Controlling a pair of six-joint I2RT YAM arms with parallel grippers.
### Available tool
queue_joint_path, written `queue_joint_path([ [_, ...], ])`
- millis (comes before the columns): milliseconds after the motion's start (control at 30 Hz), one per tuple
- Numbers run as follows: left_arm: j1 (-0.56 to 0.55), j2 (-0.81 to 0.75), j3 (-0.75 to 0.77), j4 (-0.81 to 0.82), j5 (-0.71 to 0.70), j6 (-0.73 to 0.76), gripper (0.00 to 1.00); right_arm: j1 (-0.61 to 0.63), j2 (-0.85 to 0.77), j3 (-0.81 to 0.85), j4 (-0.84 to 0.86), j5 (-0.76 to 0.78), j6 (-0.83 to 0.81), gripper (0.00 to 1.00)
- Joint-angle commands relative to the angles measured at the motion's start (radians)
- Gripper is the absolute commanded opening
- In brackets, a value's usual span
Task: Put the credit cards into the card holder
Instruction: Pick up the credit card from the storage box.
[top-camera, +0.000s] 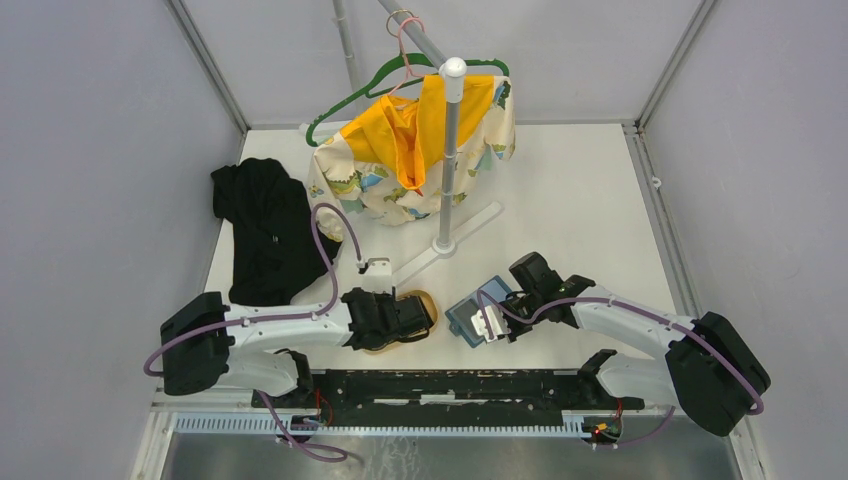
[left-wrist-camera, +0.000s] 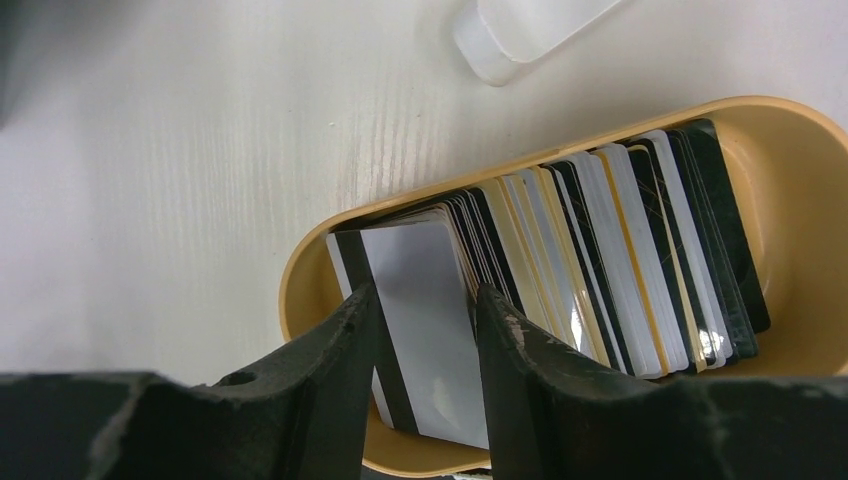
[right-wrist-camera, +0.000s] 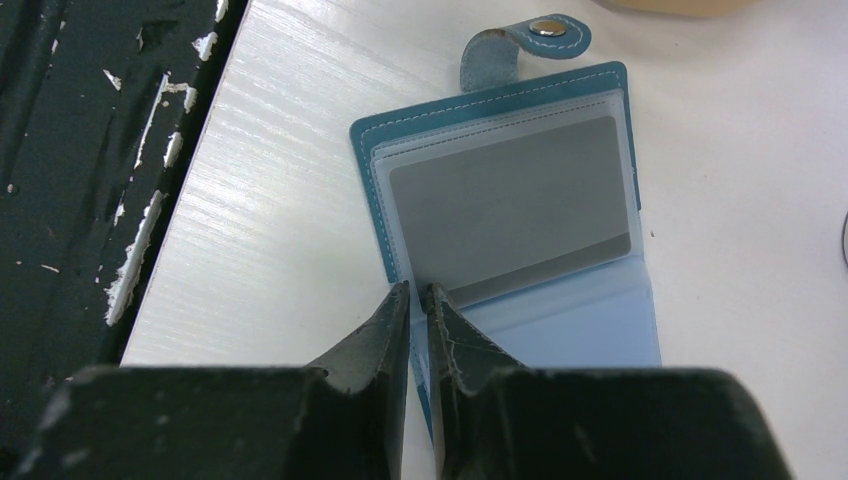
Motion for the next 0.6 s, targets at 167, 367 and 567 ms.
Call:
queue_joint_path([
  [167, -0.003, -0.018, 0.015, -0.059, -0.054, -0.089, 0.4, 0.003, -0.001, 0.002, 0.005, -0.007, 0.007, 0.16],
  [367, -0.004, -0.056, 0.008, -0.084, -0.049, -0.096, 0.31, 0.003, 0.0, 0.002, 0.004, -0.007, 0.007, 0.16],
  [567, -0.004, -0.099, 0.006, -0.104, -0.042, -0.092, 0.26, 0.005, 0.0, 0.002, 0.004, -0.006, 0.008, 0.16],
])
